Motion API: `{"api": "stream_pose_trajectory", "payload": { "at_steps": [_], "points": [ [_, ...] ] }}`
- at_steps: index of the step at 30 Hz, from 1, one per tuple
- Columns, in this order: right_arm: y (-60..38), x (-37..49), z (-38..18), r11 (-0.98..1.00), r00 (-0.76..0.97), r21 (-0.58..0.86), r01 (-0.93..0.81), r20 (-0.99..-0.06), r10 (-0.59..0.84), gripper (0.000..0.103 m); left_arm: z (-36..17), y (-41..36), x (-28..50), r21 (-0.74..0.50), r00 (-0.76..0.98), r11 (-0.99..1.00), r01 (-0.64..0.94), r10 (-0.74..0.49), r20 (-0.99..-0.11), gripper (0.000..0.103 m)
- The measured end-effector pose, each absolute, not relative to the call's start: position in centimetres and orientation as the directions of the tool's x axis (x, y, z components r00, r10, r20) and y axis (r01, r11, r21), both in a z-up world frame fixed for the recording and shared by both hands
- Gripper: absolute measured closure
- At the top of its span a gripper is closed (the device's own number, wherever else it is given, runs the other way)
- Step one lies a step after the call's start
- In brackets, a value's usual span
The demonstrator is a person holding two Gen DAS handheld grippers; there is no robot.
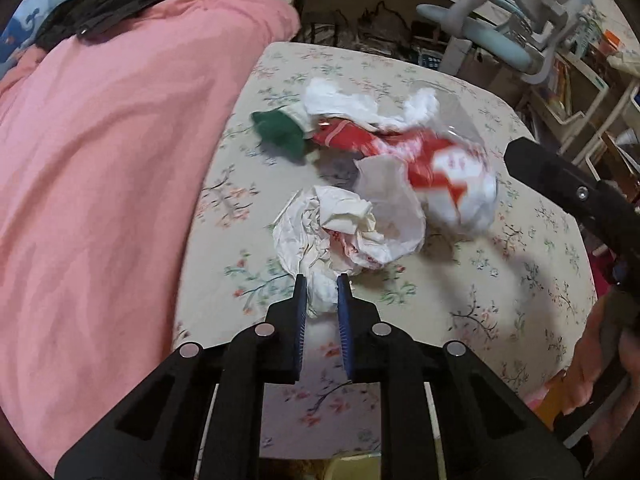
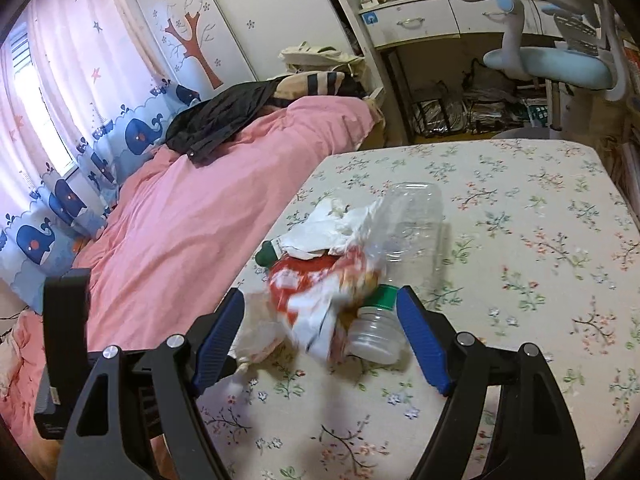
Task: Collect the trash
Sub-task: 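Grasp a crumpled white tissue with the left gripper while the right gripper grasps the red chip bag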
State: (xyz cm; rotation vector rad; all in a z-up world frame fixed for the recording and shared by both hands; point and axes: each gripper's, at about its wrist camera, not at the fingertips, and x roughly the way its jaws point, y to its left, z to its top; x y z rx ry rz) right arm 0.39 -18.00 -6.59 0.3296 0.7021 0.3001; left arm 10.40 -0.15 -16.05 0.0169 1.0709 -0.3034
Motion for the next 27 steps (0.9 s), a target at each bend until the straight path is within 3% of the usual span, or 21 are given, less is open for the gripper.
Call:
{"api": "stream_pose_trajectory", "payload": {
  "at_steps": [2,6,7,11,14,15,16,17,18,20,21,22,27],
  "points": [
    [-17.9,0.8,-6.9,0.907,0.719,0.394,-0.150,-0.586,0.373,0.027,-16.1,0.1,10.4,-0.151,0.434,0.957,0.246,-0.248,-0.866,0.086],
    [-17.6,1.4,-7.3,0.905,0.690,0.400,-0.144,-0.615,0.381,0.027,-15.9,-0.7,10.0,-0.094,0.436,0.952,0.291,-0.219,-0.873,0.045],
    [-17.5,1.3,-7.3,0.908,0.686,0.391,-0.148,-0.621,0.379,0.027,-15.8,-0.9,9.9,-0.067,0.449,0.952,0.298,-0.202,-0.871,0.040],
    [-16.7,1.5,-8.0,0.921,0.655,0.355,-0.162,-0.659,0.369,0.029,-16.0,-1.0,10.7,-0.059,0.471,0.963,0.265,-0.182,-0.863,0.035],
    [-16.6,1.6,-8.5,0.921,0.640,0.352,-0.169,-0.671,0.374,0.038,-16.6,-1.5,11.3,-0.076,0.473,0.962,0.261,-0.196,-0.859,0.035],
    [-16.6,1.6,-8.5,0.919,0.638,0.355,-0.173,-0.671,0.379,0.048,-16.7,-1.8,11.3,-0.064,0.482,0.961,0.270,-0.193,-0.854,0.035],
    [-16.5,1.6,-8.6,0.918,0.632,0.353,-0.181,-0.674,0.383,0.066,-16.9,-2.2,11.3,-0.055,0.491,0.957,0.286,-0.195,-0.849,0.041],
    [-16.5,1.5,-8.5,0.917,0.630,0.352,-0.188,-0.673,0.387,0.074,-16.9,-2.4,11.3,-0.052,0.494,0.953,0.298,-0.201,-0.846,0.050],
    [-16.3,1.5,-8.4,0.916,0.631,0.353,-0.191,-0.670,0.390,0.084,-17.1,-2.5,11.4,-0.063,0.482,0.950,0.306,-0.212,-0.850,0.069],
    [-16.4,1.4,-8.0,0.911,0.637,0.359,-0.203,-0.658,0.401,0.091,-16.7,-2.2,11.3,-0.074,0.492,0.952,0.296,-0.218,-0.843,0.079],
    [-16.4,1.2,-7.7,0.911,0.644,0.358,-0.206,-0.651,0.402,0.100,-16.3,-1.9,11.3,-0.074,0.500,0.954,0.289,-0.217,-0.839,0.083],
    [-16.5,1.0,-7.3,0.907,0.652,0.364,-0.211,-0.639,0.408,0.100,-16.1,-1.6,11.3,-0.076,0.511,0.958,0.278,-0.215,-0.833,0.091],
    [-18.1,-0.6,-4.5,0.899,0.725,0.381,-0.216,-0.554,0.409,0.100,-14.3,1.0,10.8,-0.117,0.564,0.973,0.199,-0.211,-0.798,0.097]
  ]
}}
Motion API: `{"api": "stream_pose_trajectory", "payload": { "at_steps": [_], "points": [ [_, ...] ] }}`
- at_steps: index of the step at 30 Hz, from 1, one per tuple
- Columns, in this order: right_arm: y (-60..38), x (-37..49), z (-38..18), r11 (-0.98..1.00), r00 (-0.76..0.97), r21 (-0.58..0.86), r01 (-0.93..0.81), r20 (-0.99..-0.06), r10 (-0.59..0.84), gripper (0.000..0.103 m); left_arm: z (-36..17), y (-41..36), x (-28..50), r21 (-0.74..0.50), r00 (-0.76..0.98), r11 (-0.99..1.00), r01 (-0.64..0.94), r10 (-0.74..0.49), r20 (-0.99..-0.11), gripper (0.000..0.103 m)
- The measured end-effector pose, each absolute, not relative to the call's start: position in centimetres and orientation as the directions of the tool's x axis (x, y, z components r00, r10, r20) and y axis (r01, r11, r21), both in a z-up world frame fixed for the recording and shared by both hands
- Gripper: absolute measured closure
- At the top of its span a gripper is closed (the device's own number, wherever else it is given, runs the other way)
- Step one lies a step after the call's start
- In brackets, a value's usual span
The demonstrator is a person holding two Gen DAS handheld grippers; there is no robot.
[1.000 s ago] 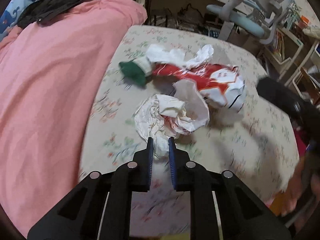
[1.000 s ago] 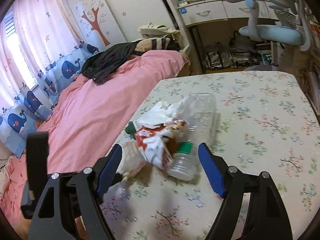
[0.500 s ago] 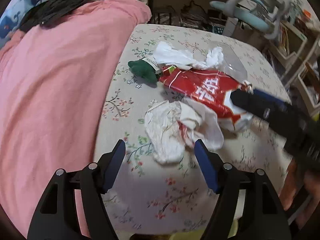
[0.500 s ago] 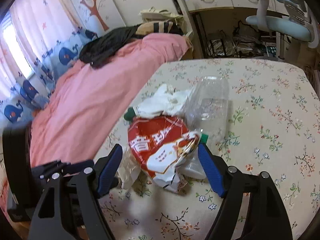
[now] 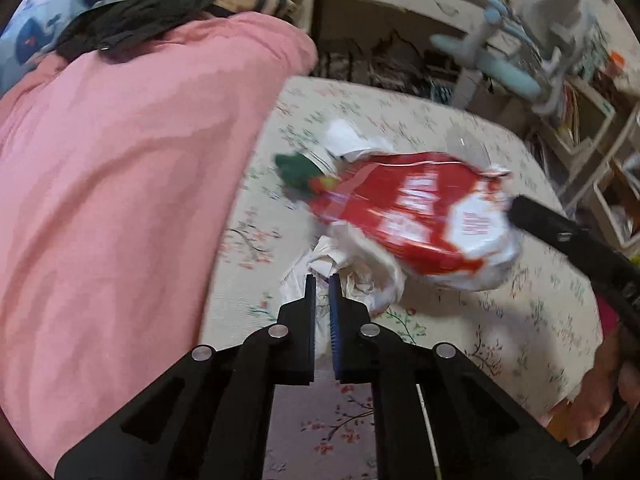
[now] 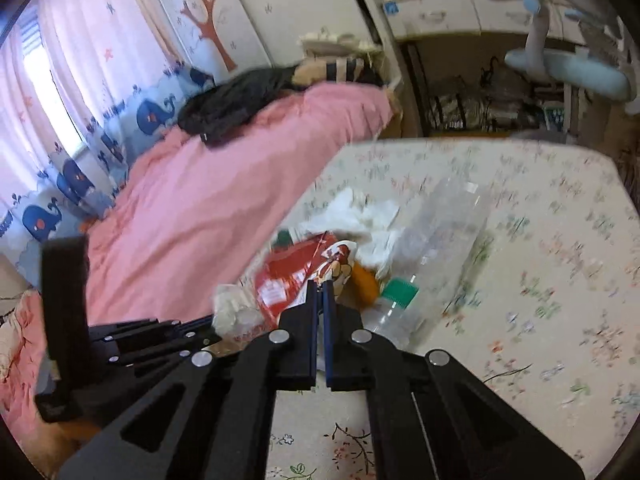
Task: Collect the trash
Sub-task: 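Grasp a crumpled white tissue with the left gripper while the right gripper grasps the red chip bag, then drop the red chip bag into the yellow bin with the right gripper while the left gripper carries the tissue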
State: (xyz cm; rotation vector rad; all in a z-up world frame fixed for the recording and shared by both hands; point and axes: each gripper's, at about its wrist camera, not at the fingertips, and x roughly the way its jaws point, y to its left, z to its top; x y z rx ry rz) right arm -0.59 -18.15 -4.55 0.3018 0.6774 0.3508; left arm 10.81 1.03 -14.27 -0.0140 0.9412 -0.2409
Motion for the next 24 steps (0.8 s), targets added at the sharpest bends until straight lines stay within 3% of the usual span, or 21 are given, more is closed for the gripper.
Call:
{"api": "stream_pose_trajectory", "payload": {
  "at_steps": [9,19,20,21,22,23,24],
  "points": [
    [-22.1,-4.2,-1.7,0.892,0.795,0.409,-0.190,-0.470,0.384,0.100,-12.4,2.5,9.2,-0.166,0.607,0.969,0.181,-0.243,-0.757,0.097],
    [-24.6,-3.7,-6.5,0.932,0.662,0.347,-0.103,-0.676,0.324,0.099,-13.7,2.1,8.7,-0.156,0.554,0.971,0.181,-0.232,-0.800,0.097],
    [-24.7,-3.5,-6.9,0.924,0.644,0.369,-0.103,-0.683,0.344,0.095,-13.7,2.0,8.7,-0.155,0.554,0.971,0.181,-0.231,-0.800,0.097],
    [-24.7,-3.2,-7.7,0.911,0.624,0.400,-0.097,-0.689,0.369,0.072,-13.7,2.1,8.7,-0.157,0.556,0.971,0.181,-0.232,-0.798,0.097],
    [-24.7,-3.2,-8.0,0.909,0.628,0.408,-0.086,-0.686,0.367,0.038,-13.7,2.1,8.7,-0.160,0.557,0.971,0.179,-0.234,-0.797,0.097],
    [-24.4,-3.1,-8.3,0.910,0.637,0.407,-0.076,-0.683,0.358,0.028,-13.7,2.1,8.7,-0.163,0.556,0.971,0.177,-0.235,-0.798,0.097],
    [-24.2,-3.0,-8.6,0.910,0.632,0.407,-0.078,-0.686,0.361,0.026,-13.8,2.1,8.8,-0.164,0.552,0.971,0.174,-0.234,-0.801,0.097]
  ]
}}
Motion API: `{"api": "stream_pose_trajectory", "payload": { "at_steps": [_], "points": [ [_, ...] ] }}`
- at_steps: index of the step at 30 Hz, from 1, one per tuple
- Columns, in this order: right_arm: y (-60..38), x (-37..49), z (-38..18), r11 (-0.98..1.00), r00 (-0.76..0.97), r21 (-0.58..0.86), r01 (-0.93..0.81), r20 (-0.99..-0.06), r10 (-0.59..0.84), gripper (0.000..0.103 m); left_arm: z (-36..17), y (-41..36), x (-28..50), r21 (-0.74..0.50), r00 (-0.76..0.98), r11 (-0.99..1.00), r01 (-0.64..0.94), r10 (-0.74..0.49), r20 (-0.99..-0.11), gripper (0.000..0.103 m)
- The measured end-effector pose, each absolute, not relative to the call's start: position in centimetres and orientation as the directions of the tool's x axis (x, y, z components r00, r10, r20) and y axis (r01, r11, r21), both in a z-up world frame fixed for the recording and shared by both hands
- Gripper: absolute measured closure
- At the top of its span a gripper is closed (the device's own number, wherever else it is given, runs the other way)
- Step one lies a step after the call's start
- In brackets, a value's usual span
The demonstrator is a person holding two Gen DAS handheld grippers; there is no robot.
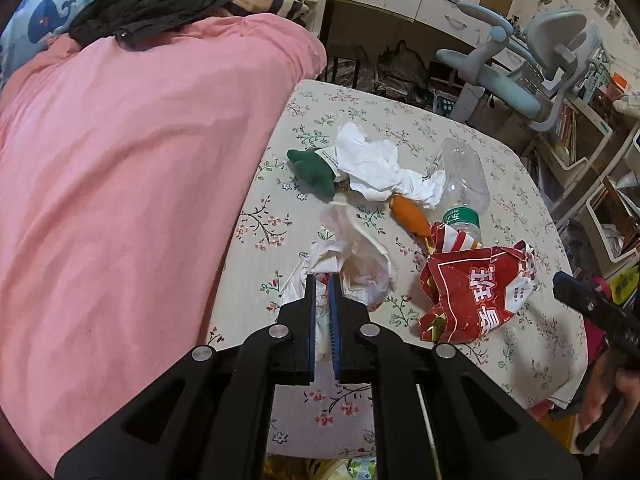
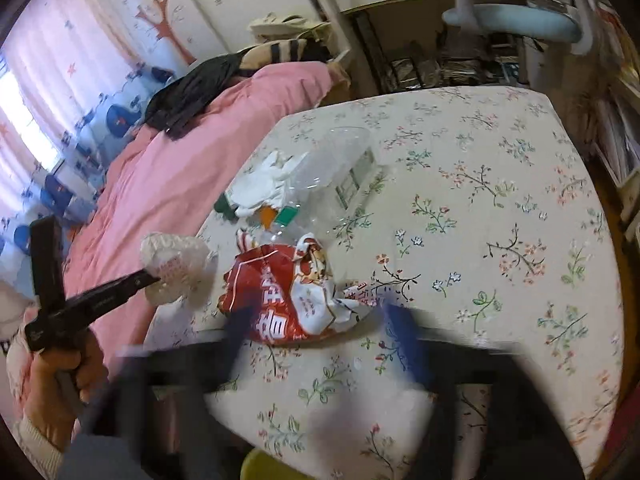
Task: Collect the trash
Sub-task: 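Drop the red chip bag into the yellow bin with the right gripper while the left gripper carries the tissue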
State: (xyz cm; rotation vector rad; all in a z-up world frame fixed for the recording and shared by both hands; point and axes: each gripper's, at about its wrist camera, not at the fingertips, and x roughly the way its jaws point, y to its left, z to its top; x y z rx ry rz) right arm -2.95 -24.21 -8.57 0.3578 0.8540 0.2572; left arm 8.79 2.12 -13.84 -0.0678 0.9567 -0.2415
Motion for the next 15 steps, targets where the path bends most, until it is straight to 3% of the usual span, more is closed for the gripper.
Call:
{"api": "stream_pose_trajectory", "payload": {
  "at_steps": [5,6,7,9,12,15],
  "points": [
    [-23.4,-1.0,-11.4,0.891,0.589,0.454,-0.032,-0.711,0.383,0.026,-14.5,2.2,9.2,-0.165,0.537,0.972,0.169,-0.231,-0.811,0.097],
    [-23.3,-1.0,-11.7,0.887,0.584,0.462,-0.032,-0.711,0.391,0.033,-14.6,2.3,9.3,-0.168,0.534,0.972,0.167,-0.233,-0.813,0.097],
    [-23.0,-0.8,-12.1,0.883,0.565,0.467,-0.042,-0.718,0.406,0.059,-14.7,2.4,9.4,-0.172,0.532,0.971,0.164,-0.234,-0.814,0.097],
    [-22.7,-1.0,-12.1,0.873,0.552,0.483,-0.067,-0.711,0.435,0.071,-14.5,2.6,9.5,-0.183,0.538,0.970,0.159,-0.240,-0.808,0.097],
    [-22.0,-1.8,-10.6,0.886,0.569,0.450,-0.113,-0.702,0.429,0.083,-13.8,2.8,9.2,-0.198,0.562,0.967,0.161,-0.255,-0.787,0.097],
    [-21.7,-3.0,-9.1,0.898,0.601,0.420,-0.134,-0.686,0.410,0.084,-13.1,2.9,8.8,-0.214,0.581,0.962,0.167,-0.271,-0.768,0.097]
  ]
}}
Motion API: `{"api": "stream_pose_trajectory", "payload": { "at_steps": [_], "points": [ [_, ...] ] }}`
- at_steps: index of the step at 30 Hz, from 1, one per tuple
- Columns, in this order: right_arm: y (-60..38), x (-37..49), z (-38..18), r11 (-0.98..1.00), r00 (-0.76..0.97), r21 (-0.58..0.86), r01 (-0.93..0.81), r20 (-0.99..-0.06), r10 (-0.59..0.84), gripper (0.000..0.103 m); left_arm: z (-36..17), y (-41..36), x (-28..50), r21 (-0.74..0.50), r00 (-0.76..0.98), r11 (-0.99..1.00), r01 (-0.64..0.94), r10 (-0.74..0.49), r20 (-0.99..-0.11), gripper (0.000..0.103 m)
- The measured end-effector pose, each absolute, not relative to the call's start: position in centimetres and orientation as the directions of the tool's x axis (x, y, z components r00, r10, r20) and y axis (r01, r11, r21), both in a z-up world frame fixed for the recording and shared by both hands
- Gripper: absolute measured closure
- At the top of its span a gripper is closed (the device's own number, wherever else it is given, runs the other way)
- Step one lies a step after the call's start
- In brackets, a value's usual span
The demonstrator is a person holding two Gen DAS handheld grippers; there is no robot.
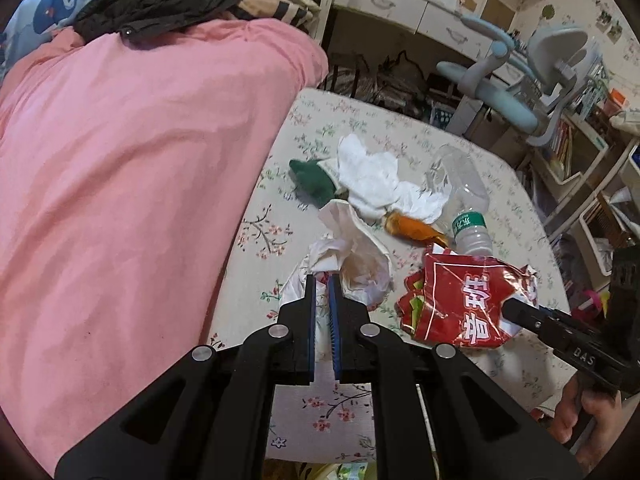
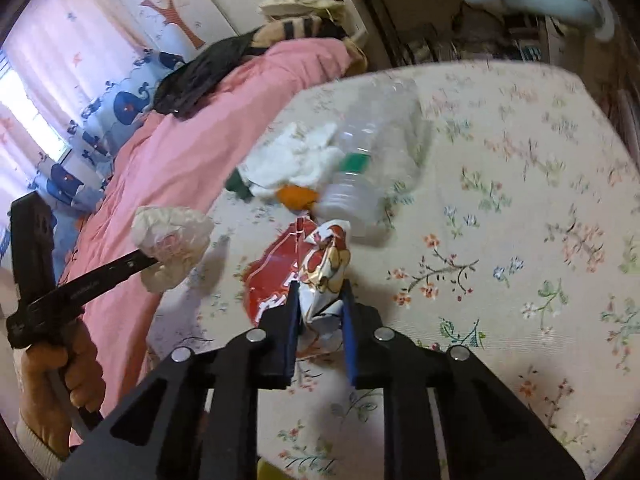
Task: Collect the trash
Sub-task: 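Drop the red chip bag into the yellow bin with the right gripper while the left gripper carries the tissue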
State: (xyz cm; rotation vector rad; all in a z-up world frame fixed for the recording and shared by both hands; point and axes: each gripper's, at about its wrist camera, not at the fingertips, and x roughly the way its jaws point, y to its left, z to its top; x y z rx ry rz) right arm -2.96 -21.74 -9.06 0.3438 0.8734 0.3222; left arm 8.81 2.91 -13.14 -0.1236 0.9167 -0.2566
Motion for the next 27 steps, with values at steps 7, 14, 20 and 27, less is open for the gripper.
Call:
{"api": "stream_pose_trajectory", "payload": {
  "at_steps": [7,14,20,27],
  "points": [
    [-22.4,-5.8,-6.3,0.907,0.672,0.393,-0.149,-0.633,0.385,0.084,-11.6,2.8,7.2,-0.239,0.614,0.951,0.195,-0.308,-0.726,0.097],
    [-23.3,-8.5,-4.5,0.919,0.723,0.369,-0.135,-0.598,0.346,0.084,-10.7,2.2,4.9,-0.221,0.626,0.948,0.230,-0.318,-0.712,0.097],
    [-24.0,-9.9,-4.5,0.921,0.732,0.372,-0.115,-0.595,0.332,0.084,-10.3,1.9,2.6,-0.195,0.630,0.948,0.250,-0.312,-0.711,0.097],
    [-23.7,-11.3,-4.6,0.922,0.732,0.364,-0.128,-0.593,0.336,0.084,-10.4,2.0,0.3,-0.185,0.626,0.947,0.264,-0.314,-0.714,0.097]
  ]
}}
